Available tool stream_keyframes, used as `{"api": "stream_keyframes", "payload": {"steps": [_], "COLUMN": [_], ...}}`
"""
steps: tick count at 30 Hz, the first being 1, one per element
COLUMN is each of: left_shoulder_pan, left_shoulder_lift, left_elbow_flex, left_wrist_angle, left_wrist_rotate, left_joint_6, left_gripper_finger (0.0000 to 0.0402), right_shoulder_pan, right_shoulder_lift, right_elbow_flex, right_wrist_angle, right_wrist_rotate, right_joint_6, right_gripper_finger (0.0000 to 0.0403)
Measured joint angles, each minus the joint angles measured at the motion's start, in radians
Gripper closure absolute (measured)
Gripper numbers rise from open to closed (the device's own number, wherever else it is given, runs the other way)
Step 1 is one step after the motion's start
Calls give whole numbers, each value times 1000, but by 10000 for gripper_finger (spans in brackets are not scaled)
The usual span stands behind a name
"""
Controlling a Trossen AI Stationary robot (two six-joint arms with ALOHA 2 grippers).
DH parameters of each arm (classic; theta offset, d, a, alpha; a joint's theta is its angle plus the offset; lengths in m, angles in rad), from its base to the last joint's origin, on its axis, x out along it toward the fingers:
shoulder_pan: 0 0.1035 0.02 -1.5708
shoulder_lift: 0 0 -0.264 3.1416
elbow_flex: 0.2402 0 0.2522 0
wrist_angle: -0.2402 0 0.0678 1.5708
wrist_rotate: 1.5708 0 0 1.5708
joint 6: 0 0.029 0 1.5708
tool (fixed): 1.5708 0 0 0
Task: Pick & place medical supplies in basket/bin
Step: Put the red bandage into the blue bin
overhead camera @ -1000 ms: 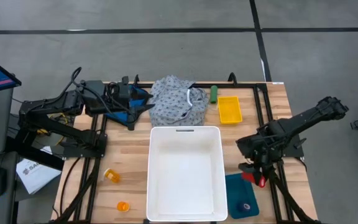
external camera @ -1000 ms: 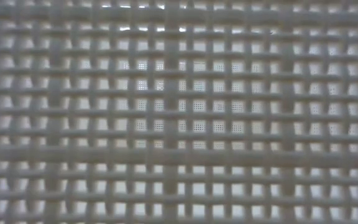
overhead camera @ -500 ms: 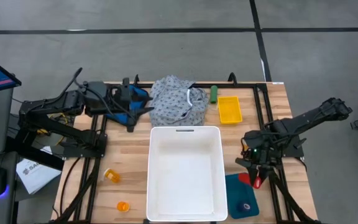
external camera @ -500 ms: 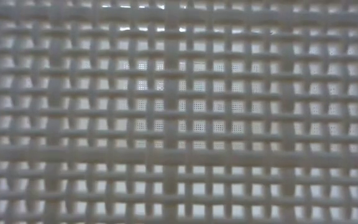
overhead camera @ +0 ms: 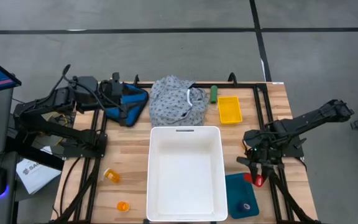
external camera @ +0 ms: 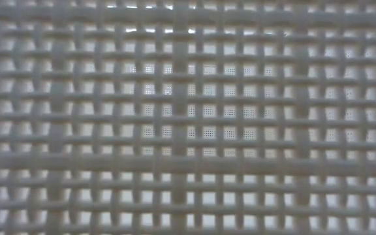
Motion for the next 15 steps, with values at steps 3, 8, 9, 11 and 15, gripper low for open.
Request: {"api": "stream_keyframes", "payload": {"steps": [3, 8, 9, 11, 15], "left_shoulder_pan": [5, 5, 5, 5, 5], "left_shoulder_lift": [-8, -9, -9, -9, -9], "left_elbow_flex": [0, 0, 0, 0, 0], "left_wrist_angle": [-18, -35, -35, -35, -35], "left_wrist_rotate": [2, 7, 7, 7, 7], "left_joint_6": [2, 9, 9, 9, 8], "left_gripper_finger": [247, 247, 247, 247, 247], "right_shoulder_pan": [-33, -54, -53, -53, -52], "right_shoulder_lift": [0, 1, 4, 14, 29], "right_elbow_flex": [-12, -46, -52, -59, -71], "right_wrist_angle": [1, 19, 31, 42, 62], "right_wrist_rotate": [0, 0, 0, -3, -10], "right_joint_6": [0, 2, 4, 4, 4], "right_gripper_finger": [262, 262, 262, 262, 262]}}
